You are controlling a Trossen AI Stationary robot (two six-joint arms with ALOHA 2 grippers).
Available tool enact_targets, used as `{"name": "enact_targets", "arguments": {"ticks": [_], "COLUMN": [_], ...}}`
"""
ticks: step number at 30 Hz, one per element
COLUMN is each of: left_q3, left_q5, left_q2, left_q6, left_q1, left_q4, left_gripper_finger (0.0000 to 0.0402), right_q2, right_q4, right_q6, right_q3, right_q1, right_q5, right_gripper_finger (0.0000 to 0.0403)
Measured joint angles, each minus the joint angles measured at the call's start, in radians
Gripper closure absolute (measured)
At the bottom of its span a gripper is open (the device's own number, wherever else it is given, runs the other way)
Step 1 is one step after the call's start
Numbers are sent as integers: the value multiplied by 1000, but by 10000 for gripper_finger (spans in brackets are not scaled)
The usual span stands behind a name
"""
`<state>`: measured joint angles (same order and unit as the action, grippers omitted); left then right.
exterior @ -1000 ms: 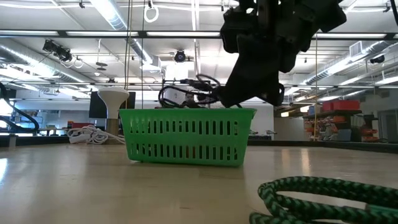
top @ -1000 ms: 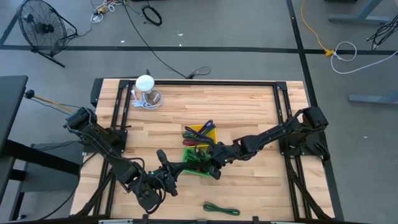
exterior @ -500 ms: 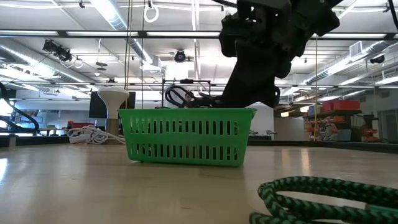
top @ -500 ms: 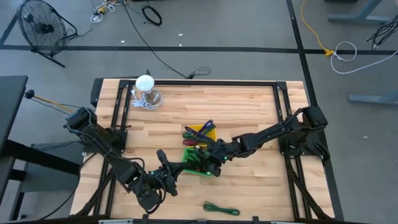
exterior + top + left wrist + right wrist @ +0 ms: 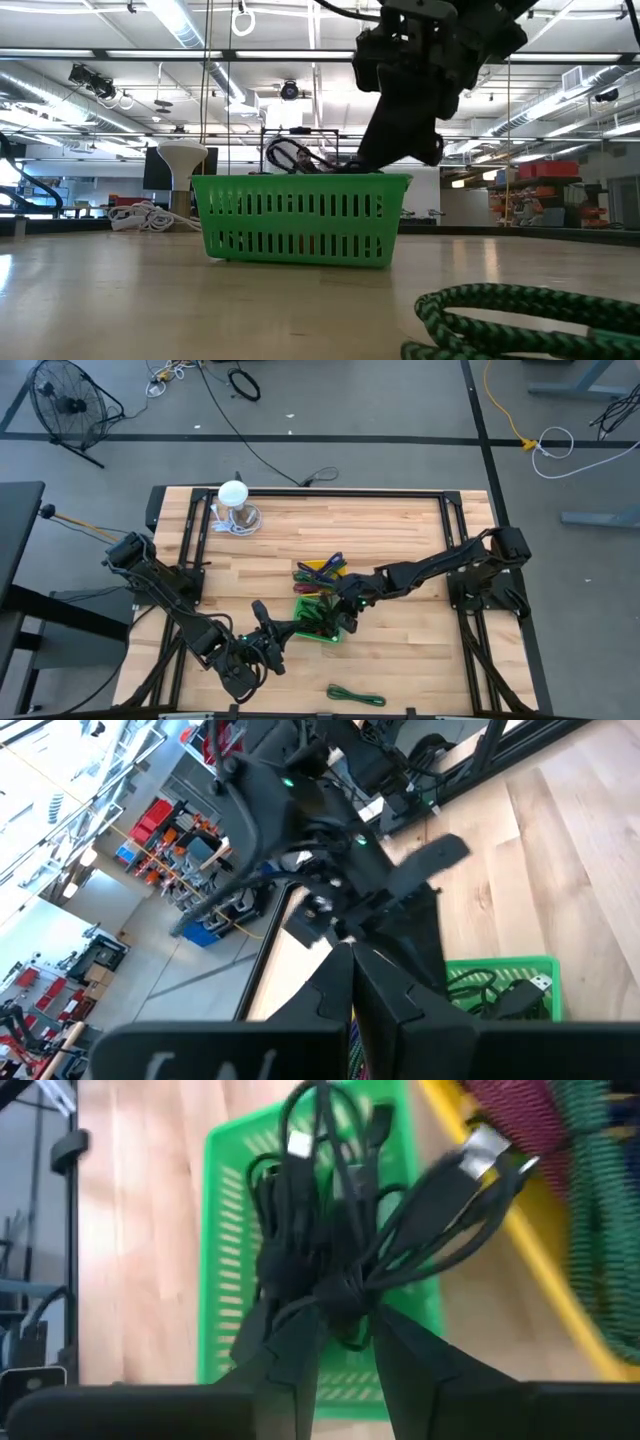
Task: Pick & Place USB Port
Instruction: Put the black USB cable into the green bin, then put the green and black USB cable into the yellow bin
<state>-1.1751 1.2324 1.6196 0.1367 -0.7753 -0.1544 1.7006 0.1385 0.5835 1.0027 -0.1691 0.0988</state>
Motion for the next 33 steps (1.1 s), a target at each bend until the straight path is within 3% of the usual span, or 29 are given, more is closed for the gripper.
{"name": "enact_targets", "arguments": {"ticks": [12,16,20,28,33], "left_q3": [0,0,0,0,0], "left_q5": [0,0,0,0,0], "left_q2": [0,0,0,0,0], "left_q6": [-26,-28,-28,-24,-24], "left_q1": [0,0,0,0,0], "left_q4": [-9,-17,-17,-17,-19], "left_gripper_finger": [390,390,390,390,390], "right_q2": [-53,-53,-53,20,115], "right_q4": [9,-57,-111,-428,-580], "right_q6": [94,156,190,264,272], "right_q3": [0,0,0,0,0], "right_q1": [-98,-187,-291,-479,-537], "right_q5": [18,7,-68,-164,-180], "right_gripper_finger": [305,305,305,305,305]}}
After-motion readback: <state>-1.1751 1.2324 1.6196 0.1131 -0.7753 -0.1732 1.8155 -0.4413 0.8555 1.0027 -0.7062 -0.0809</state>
